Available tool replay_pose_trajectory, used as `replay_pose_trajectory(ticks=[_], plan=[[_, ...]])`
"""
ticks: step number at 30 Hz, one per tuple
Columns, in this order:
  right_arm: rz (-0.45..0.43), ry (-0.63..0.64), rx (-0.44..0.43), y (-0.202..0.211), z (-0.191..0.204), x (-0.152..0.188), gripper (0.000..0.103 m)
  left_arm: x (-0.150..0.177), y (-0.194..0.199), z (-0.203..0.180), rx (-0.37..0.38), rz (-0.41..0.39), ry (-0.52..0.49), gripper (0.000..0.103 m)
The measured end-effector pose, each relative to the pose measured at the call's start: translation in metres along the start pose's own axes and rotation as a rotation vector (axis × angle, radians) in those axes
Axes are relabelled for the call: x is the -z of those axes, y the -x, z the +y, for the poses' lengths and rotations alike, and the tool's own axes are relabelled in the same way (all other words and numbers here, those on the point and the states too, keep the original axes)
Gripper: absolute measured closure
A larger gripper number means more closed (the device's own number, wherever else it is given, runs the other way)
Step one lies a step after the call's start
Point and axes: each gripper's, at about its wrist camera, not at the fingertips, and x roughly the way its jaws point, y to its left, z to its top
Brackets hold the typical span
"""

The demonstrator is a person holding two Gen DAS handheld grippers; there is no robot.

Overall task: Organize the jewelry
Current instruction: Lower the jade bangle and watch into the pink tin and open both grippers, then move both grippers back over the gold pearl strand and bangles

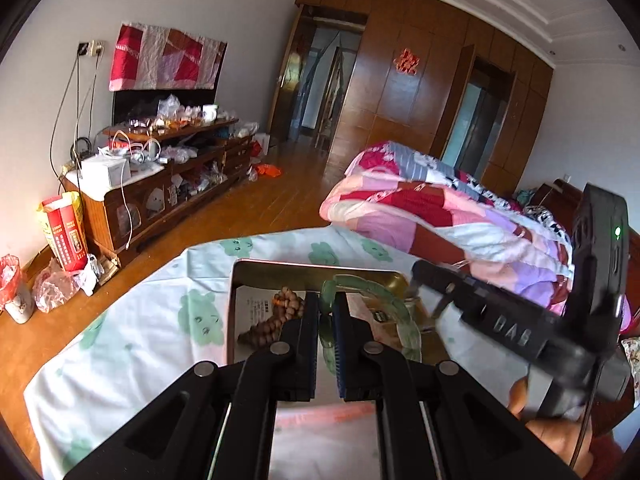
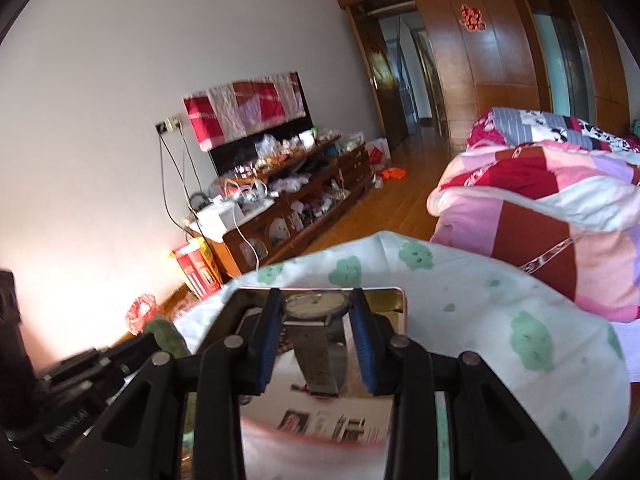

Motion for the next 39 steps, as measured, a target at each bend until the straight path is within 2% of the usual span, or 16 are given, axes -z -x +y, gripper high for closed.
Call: replay_pose_trajectory(ticks=[3, 9, 12, 13, 16, 19, 20, 21, 23, 24, 26, 37, 39], plan=[[0.09, -0.014, -0.019, -0.033, -0.009, 0.004, 0.066, 0.002, -0.026, 0.002, -0.021, 0.07, 0.012, 0.097], [0.227, -0.019, -0.02, -0.052, -0.02, 0.026, 0.066, 0.017, -0.057, 0.005, -0.063, 0.19, 0.013, 0.097], [0.223, 0.014, -0.001, -0.046, -0.016, 0.031, 0.065, 0.024, -0.064, 0.003, -0.08, 0.234, 0.005, 0.097], [0.227, 0.031, 0.006, -0.045, -0.014, 0.032, 0.062, 0.024, -0.065, 0.002, -0.079, 0.236, 0.002, 0.096], [0.209, 0.043, 0.011, -0.037, -0.01, 0.033, 0.042, 0.022, -0.065, 0.001, -0.086, 0.253, -0.005, 0.093], [0.126, 0.022, 0.043, -0.015, -0.011, 0.032, 0.042, 0.019, -0.06, 0.001, -0.093, 0.254, -0.006, 0.083], [0.087, 0.006, 0.063, -0.004, -0.013, 0.031, 0.042, 0.018, -0.056, 0.0, -0.091, 0.245, 0.003, 0.069], [0.055, -0.011, 0.08, 0.006, -0.015, 0.031, 0.042, 0.016, -0.049, 0.0, -0.095, 0.227, 0.016, 0.047], [0.022, -0.032, 0.104, 0.02, -0.019, 0.031, 0.041, 0.013, -0.034, -0.001, -0.099, 0.174, 0.031, 0.028], [0.015, -0.036, 0.113, 0.024, -0.019, 0.031, 0.041, 0.012, -0.028, -0.001, -0.101, 0.149, 0.029, 0.027], [0.01, -0.049, 0.128, 0.034, -0.02, 0.033, 0.034, 0.012, -0.017, -0.004, -0.125, 0.133, 0.01, 0.027], [0.041, -0.109, 0.138, 0.061, -0.013, 0.062, 0.034, 0.042, 0.023, 0.001, -0.172, 0.132, 0.057, 0.027], [0.043, -0.109, 0.132, 0.066, -0.01, 0.067, 0.034, 0.047, 0.028, -0.003, -0.207, 0.123, 0.045, 0.027]])
